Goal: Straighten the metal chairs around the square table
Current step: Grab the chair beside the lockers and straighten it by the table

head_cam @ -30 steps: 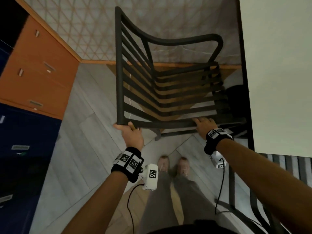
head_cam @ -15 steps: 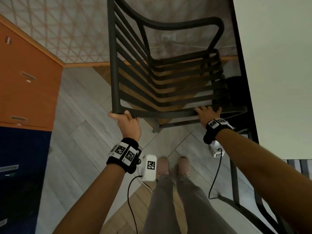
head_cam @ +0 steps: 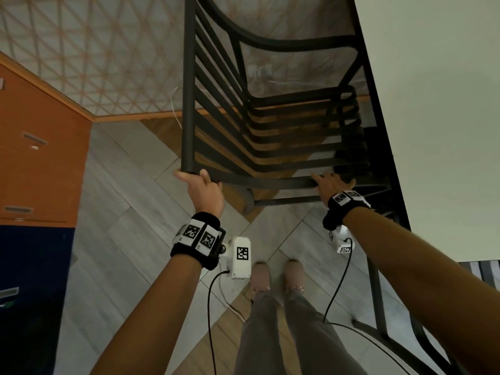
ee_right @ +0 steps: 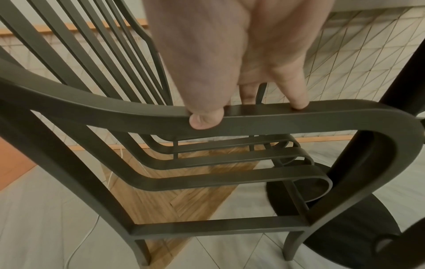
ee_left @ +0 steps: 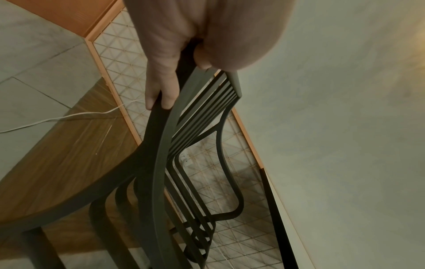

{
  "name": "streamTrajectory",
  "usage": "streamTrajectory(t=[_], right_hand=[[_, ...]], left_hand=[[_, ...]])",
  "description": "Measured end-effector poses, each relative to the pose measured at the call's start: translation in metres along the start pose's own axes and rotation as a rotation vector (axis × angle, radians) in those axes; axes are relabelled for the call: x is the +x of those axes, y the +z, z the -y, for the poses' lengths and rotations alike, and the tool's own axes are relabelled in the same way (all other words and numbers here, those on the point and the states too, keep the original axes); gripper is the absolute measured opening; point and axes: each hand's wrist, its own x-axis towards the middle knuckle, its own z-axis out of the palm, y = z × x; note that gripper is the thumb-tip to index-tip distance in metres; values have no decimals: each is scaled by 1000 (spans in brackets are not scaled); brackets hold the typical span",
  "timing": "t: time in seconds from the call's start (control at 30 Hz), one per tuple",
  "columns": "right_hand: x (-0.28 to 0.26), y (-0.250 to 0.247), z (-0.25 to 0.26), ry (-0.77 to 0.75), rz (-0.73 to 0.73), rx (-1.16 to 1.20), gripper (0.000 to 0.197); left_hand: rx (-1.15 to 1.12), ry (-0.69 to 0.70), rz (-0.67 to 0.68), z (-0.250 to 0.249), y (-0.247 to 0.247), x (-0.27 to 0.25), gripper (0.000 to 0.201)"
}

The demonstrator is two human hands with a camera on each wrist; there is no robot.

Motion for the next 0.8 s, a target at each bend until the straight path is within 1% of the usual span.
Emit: streamTrajectory(t=[0.2,0.33,0.43,0.5,0.57,0.63,0.8], right_hand=[[-11,6,-16,14,33,-26,53],[-17,12,-26,30,11,-40,57],[-17,10,-30,13,32,-51,59],[-15,6,-33,-4,49,-46,57],[-14,5,-35,-3,48,-44,62],[-13,6,-37,7,20,-33,65],[-17,17,-38,23,-42,-22,61]], left_hand=[[46,21,30,15,3,-16,62],[68,61,39,24,3,-23,51],[77,73,41,30,5,-23,46],[86,82,41,32,7,-20,48],[84,83,57,35,8,-19,51],[88,93,70,36,10,-19,55],[61,104,70,39,8,-25,59]])
